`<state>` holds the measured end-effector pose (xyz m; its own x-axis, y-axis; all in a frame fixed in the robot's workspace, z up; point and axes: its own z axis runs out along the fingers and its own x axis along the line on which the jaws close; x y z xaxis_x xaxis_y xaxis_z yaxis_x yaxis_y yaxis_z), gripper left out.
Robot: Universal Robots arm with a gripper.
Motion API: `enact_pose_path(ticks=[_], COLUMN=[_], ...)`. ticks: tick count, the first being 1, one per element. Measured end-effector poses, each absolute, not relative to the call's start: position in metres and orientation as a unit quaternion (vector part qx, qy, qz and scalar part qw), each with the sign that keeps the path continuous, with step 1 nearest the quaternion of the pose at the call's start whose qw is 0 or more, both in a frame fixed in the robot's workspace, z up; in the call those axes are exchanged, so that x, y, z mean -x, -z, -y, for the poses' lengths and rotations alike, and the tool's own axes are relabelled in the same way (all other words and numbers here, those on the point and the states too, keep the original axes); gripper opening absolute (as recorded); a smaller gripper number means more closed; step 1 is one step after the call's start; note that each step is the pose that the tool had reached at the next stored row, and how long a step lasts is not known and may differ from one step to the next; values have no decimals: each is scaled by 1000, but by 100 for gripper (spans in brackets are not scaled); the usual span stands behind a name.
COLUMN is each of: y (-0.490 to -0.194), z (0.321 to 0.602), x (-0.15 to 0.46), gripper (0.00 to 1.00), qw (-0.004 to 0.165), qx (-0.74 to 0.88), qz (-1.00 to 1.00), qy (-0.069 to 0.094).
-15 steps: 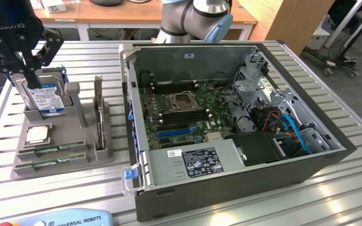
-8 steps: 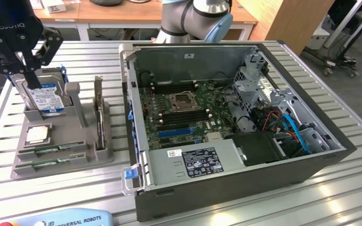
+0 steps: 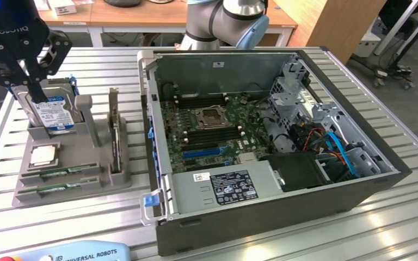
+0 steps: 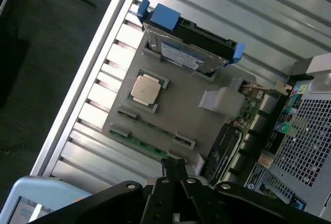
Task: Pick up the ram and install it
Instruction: 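Pick up the ram and move it above insertion slot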
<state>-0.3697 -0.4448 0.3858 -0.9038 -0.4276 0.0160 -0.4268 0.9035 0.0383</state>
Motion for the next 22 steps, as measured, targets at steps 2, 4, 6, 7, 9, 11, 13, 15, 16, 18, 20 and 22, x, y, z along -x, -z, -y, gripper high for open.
enact_pose_path(ticks=[2,4,6,7,9,11,13,15,16,18,20,22], y=[-386,-386,-386,-386,-386,-386,-386,-386,-386,-386,-386,-386], z=[445,445,445,445,445,445,445,445,445,445,445,445], x=[370,370,370,370,370,371,371,371,371,371,371,371], gripper=[10,10,10,10,10,10,10,10,10,10,10,10], qw=[12,12,12,12,13,13,13,13,13,13,13,14], qx=[-227,-235,-244,-248,-257,-265,-274,-283,-287,-295,-304,-313], qz=[974,972,970,969,966,964,961,959,958,955,952,949], qy=[17,17,17,17,16,16,16,16,16,16,16,16])
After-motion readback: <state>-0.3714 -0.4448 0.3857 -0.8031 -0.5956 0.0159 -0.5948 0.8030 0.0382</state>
